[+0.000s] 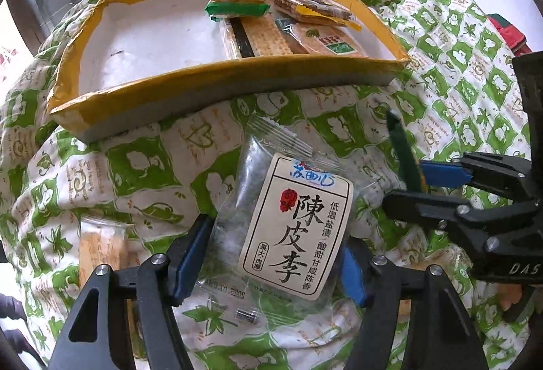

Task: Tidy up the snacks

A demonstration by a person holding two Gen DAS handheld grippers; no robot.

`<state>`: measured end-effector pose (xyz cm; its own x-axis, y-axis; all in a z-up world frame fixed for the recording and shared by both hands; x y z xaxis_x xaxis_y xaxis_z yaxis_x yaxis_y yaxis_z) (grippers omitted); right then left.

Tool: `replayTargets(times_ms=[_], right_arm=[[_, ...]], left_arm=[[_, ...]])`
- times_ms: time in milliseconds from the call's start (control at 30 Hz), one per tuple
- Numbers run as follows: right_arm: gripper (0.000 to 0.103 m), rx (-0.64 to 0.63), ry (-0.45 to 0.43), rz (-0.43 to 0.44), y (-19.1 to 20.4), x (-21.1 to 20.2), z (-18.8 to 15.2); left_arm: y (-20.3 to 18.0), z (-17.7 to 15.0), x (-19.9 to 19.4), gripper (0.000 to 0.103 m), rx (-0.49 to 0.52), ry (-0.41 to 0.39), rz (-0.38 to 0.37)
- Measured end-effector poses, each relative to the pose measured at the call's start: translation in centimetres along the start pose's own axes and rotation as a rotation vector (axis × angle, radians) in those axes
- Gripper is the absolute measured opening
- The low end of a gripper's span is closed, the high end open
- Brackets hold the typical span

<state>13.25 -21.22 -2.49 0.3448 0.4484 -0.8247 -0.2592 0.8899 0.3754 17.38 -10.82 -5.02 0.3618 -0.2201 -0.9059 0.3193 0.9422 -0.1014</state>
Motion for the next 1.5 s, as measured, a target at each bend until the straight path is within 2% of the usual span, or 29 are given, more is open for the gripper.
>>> replayTargets(times_ms=[200, 633, 700, 800, 933, 1133, 1500], right_arm=[[0.043, 0.028, -0.029, 0.0, -0.7, -1.0, -0.1], [0.043, 0.036, -0.045, -0.003, -0.6, -1.0, 0.1], [0.043, 0.039, -0.049, -0.001, -0.6, -1.1, 0.2], [0.043, 0.044, -0.063, 0.004, -0.5, -1.4, 0.2], [0.043, 0.045, -0.061, 0.004, -0.6, -1.3, 0.2], [0.043, 0.062, -0.08, 0.004, -0.9, -1.8, 0.2], [0.043, 0.065, -0.1, 0.01, -1.0, -2.3, 0.1]], left_arm=[[0.7, -1.0, -1.1, 0.07, 0.0, -0.012, 0.001], [2.5, -3.4, -3.3, 0.068, -0.085, -0.056, -0.019], [2.9, -3.5, -3.7, 0.068, -0.139, -0.068, -0.034], [3.6, -4.3, -4.5, 0.068, -0.248, -0.111, -0.104], [3.0, -5.3, -4.6, 0.068, -0.211, -0.109, -0.069], [3.4, -5.8, -5.9, 0.068, -0.214, -0.121, -0.063], [3.0, -4.5, -7.4, 0.068, -0.194, -0.15, -0.022]])
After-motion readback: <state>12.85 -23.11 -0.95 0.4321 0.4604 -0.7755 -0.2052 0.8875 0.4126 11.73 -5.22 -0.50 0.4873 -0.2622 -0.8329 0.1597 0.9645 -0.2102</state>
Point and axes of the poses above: each gripper's, at about its wrist camera, not at the fingertips, and x roughly the way its jaws point, y to its left, z to its top, the point moved 3 cm from there along x, roughly the way its jaws point
